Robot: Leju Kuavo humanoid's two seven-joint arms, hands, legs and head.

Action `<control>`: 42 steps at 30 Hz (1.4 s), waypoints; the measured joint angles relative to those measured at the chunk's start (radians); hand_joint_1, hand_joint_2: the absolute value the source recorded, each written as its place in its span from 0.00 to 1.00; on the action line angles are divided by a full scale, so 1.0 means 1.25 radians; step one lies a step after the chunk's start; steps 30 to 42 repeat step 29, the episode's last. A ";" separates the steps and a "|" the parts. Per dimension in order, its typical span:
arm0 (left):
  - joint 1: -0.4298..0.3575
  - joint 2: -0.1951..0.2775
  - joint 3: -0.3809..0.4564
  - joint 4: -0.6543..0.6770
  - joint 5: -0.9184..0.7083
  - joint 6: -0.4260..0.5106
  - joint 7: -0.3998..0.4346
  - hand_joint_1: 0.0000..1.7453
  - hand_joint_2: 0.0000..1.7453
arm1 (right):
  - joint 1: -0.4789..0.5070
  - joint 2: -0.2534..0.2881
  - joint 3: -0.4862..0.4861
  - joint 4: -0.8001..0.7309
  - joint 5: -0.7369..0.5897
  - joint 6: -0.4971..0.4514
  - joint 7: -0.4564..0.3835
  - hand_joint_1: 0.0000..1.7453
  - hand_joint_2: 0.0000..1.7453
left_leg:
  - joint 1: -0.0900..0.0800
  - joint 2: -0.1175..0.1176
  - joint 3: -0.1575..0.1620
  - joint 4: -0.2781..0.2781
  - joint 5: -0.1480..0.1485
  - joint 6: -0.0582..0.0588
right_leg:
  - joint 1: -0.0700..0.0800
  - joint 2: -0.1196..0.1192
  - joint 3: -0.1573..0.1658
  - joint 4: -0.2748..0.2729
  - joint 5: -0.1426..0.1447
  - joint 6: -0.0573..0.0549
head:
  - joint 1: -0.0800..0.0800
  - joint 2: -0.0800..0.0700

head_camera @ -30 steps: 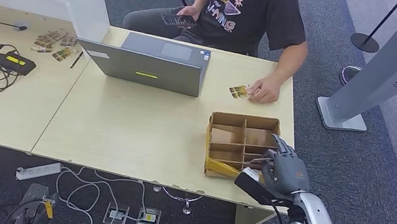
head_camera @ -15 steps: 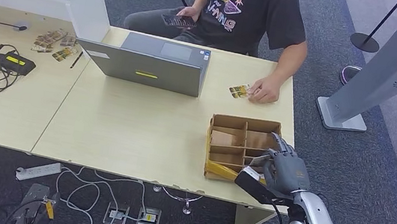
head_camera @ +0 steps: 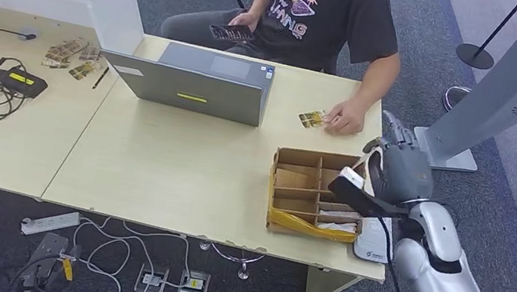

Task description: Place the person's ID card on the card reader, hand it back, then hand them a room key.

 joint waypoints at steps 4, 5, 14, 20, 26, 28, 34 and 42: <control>-0.008 0.003 -0.002 0.000 -0.020 0.000 0.001 0.00 0.00 | -0.098 0.004 -0.029 0.048 -0.005 -0.040 -0.034 1.00 1.00 | 0.000 0.000 -0.001 0.000 0.000 0.000 | 0.000 0.000 -0.001 0.000 0.000 0.000 | 0.000 0.000; -0.012 0.003 -0.003 0.000 -0.025 0.000 0.002 0.00 0.00 | -0.128 0.005 -0.038 0.064 -0.009 -0.052 -0.042 1.00 1.00 | 0.000 0.000 -0.001 0.000 0.000 0.000 | 0.000 0.000 -0.001 0.000 0.001 0.000 | 0.000 0.000; -0.033 0.003 -0.008 0.001 -0.045 -0.009 0.015 0.00 0.00 | -0.310 0.013 -0.071 0.227 -0.004 -0.078 -0.078 1.00 1.00 | 0.000 0.000 -0.002 0.000 0.000 0.000 | 0.000 0.000 -0.002 0.000 0.000 0.000 | 0.000 0.000; -0.054 -0.005 -0.016 0.010 -0.057 -0.027 0.017 0.00 0.00 | -0.343 0.039 -0.061 0.354 0.034 -0.068 -0.083 1.00 1.00 | 0.000 -0.001 -0.002 0.000 0.000 0.000 | 0.000 -0.002 -0.001 0.000 0.000 0.000 | 0.000 0.000; -0.065 -0.010 -0.019 0.019 -0.067 -0.041 0.029 0.00 0.00 | -0.363 0.058 -0.034 0.457 0.076 -0.041 -0.067 1.00 1.00 | 0.000 -0.002 -0.002 0.000 0.000 0.000 | 0.000 -0.002 -0.002 0.000 0.000 0.000 | 0.000 0.000; -0.068 -0.012 -0.019 0.021 -0.068 -0.042 0.030 0.00 0.00 | -0.365 0.064 -0.025 0.483 0.082 -0.038 -0.064 1.00 1.00 | 0.000 -0.002 -0.002 0.000 0.000 0.000 | 0.000 -0.002 -0.002 0.000 0.000 0.000 | 0.000 0.000; -0.069 -0.012 -0.019 0.022 -0.068 -0.042 0.030 0.00 0.00 | -0.365 0.065 -0.023 0.489 0.083 -0.038 -0.063 1.00 1.00 | 0.000 -0.002 -0.002 0.000 0.000 0.000 | 0.000 -0.002 -0.002 0.000 0.000 0.000 | 0.000 0.000; -0.069 -0.012 -0.019 0.022 -0.068 -0.042 0.030 0.00 0.00 | -0.365 0.065 -0.023 0.489 0.083 -0.038 -0.063 1.00 1.00 | 0.000 -0.002 -0.002 0.000 0.000 0.000 | 0.000 -0.002 -0.002 0.000 0.000 0.000 | 0.000 0.000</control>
